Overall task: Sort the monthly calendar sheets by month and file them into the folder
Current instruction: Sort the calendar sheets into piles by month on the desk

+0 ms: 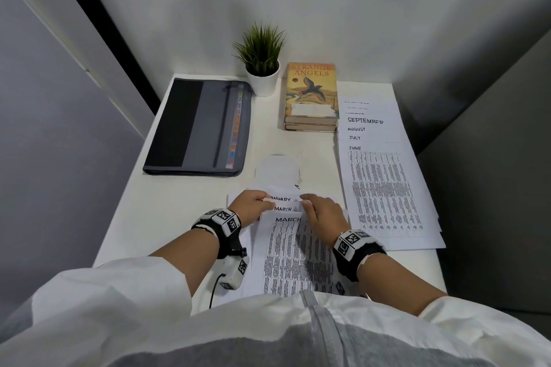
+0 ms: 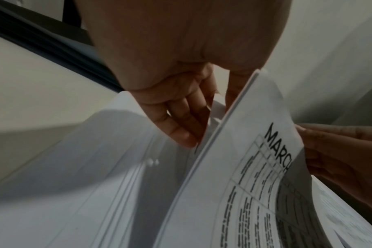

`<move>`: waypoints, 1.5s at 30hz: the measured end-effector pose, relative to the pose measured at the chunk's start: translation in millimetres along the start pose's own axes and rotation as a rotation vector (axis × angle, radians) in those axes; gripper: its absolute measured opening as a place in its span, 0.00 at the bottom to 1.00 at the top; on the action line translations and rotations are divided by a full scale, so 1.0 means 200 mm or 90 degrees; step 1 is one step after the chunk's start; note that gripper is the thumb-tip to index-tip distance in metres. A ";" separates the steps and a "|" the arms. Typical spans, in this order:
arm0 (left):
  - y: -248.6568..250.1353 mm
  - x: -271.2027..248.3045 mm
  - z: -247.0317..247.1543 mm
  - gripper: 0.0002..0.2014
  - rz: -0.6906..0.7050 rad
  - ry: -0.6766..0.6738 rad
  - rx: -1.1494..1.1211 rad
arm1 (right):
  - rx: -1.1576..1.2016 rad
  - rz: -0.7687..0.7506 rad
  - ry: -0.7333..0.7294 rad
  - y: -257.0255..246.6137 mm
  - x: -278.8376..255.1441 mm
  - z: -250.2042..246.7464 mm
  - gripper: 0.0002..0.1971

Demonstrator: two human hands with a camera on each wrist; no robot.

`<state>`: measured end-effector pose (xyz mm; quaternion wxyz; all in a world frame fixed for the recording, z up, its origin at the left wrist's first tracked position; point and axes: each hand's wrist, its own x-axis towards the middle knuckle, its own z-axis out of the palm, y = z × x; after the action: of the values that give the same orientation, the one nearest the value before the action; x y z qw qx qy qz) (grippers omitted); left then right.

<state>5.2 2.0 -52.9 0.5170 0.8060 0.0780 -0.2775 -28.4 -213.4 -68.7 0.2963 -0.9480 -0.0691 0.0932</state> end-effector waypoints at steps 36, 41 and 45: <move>-0.06 0.07 0.02 0.14 0.017 0.073 0.029 | -0.052 0.026 0.017 0.00 -0.01 0.02 0.12; -0.07 0.07 0.01 0.08 0.041 0.089 0.026 | 0.002 0.027 0.013 -0.02 -0.01 0.02 0.12; -0.08 0.07 0.00 0.06 0.055 0.096 0.028 | 0.051 0.027 0.049 -0.03 -0.01 0.01 0.08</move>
<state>9.7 6.6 -72.0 0.5036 0.8383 0.0760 -0.1948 -32.3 -207.8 -67.3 0.3345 -0.9395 -0.0336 0.0657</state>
